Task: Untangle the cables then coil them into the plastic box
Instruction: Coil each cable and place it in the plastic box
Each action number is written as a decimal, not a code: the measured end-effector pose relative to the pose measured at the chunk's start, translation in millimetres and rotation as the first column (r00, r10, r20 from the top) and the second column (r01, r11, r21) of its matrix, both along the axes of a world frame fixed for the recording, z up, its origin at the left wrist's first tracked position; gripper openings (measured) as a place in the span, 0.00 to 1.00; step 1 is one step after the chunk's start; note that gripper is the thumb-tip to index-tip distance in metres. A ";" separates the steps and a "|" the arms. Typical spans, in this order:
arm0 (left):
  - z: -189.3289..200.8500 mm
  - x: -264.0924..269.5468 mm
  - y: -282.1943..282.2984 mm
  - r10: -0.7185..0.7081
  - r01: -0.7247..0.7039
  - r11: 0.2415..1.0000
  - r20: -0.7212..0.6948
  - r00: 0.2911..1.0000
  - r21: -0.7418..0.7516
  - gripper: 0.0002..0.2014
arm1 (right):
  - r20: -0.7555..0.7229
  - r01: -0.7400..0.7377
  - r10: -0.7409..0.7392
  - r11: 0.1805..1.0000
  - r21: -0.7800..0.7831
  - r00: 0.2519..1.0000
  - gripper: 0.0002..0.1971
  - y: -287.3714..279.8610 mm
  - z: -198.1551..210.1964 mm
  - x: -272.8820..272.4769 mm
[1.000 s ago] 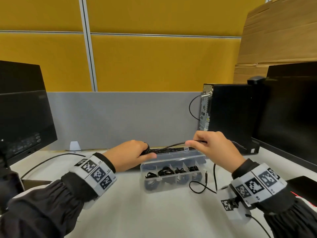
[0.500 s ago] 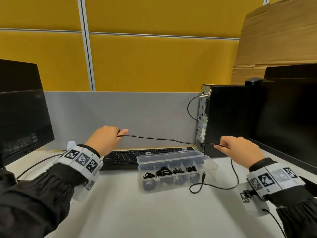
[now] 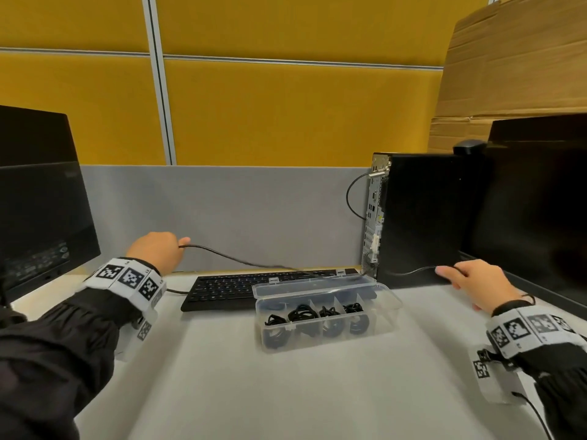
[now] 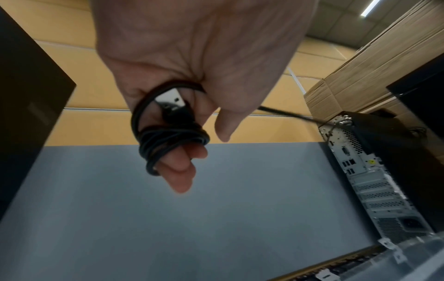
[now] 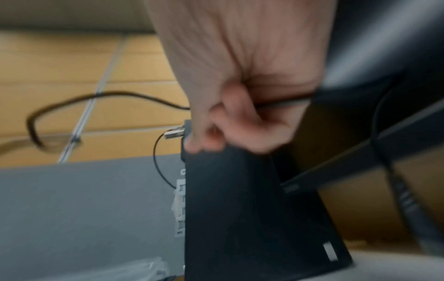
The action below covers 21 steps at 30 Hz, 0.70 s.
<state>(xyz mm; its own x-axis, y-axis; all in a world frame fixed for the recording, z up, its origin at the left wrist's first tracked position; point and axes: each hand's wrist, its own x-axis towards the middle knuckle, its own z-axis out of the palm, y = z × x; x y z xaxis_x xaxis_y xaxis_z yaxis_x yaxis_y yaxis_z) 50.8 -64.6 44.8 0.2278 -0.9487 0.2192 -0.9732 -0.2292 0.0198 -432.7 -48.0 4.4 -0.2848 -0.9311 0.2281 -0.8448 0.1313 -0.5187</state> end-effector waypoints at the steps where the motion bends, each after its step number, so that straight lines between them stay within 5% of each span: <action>1: -1.7 -3.9 0.5 0.003 -0.003 1.000 0.002 1.000 0.026 0.27 | -0.073 -0.022 0.029 0.996 0.090 0.997 0.13 -1.7 -1.6 4.8; 2: -2.8 -8.7 1.0 0.004 -0.004 0.999 0.005 1.000 0.051 0.26 | -0.135 -0.069 0.092 0.983 0.168 0.987 0.11 -2.0 -2.4 12.5; 5: -2.9 -24.0 2.7 -0.022 0.027 0.996 -0.055 0.998 0.088 0.26 | -0.162 -0.332 0.395 0.890 0.313 0.904 0.31 4.7 2.7 51.2; 9: 3.5 -45.2 7.7 -0.084 0.102 0.993 -0.254 0.964 0.058 0.23 | -0.072 -0.668 0.675 0.737 0.102 0.734 0.41 31.5 10.0 130.4; 11: 6.8 -62.1 16.7 -0.158 0.178 0.984 -0.355 0.921 0.023 0.17 | -0.048 -0.766 0.766 0.643 0.025 0.641 0.41 47.6 12.4 172.4; 13: 10.9 -79.9 27.6 -0.262 0.277 0.960 -0.444 0.857 -0.034 0.20 | -0.047 -0.812 0.811 0.583 -0.017 0.583 0.34 56.9 10.7 205.9; 16: 18.0 -95.7 45.9 -0.386 0.369 0.919 -0.519 0.763 -0.141 0.22 | 0.111 -0.804 0.830 0.557 -0.210 0.546 0.10 56.5 15.6 221.0; 18: 20.8 -93.7 54.3 -0.446 0.405 0.892 -0.525 0.725 -0.199 0.20 | 0.197 -0.754 0.820 0.572 -0.324 0.537 0.15 55.8 27.9 210.2; 21: 20.8 -89.1 62.2 -0.559 0.486 0.826 -0.527 0.639 -0.286 0.16 | -0.087 -0.653 0.726 0.552 -0.518 0.683 0.16 56.6 49.8 188.8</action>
<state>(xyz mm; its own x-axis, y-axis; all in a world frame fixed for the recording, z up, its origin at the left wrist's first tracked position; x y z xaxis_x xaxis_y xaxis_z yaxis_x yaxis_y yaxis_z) -38.3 -2.4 65.6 -0.1851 -0.9269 0.3266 -0.7220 0.3537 0.5947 -243.9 8.6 54.2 0.3390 -0.6271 0.7013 -0.4923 -0.7535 -0.4357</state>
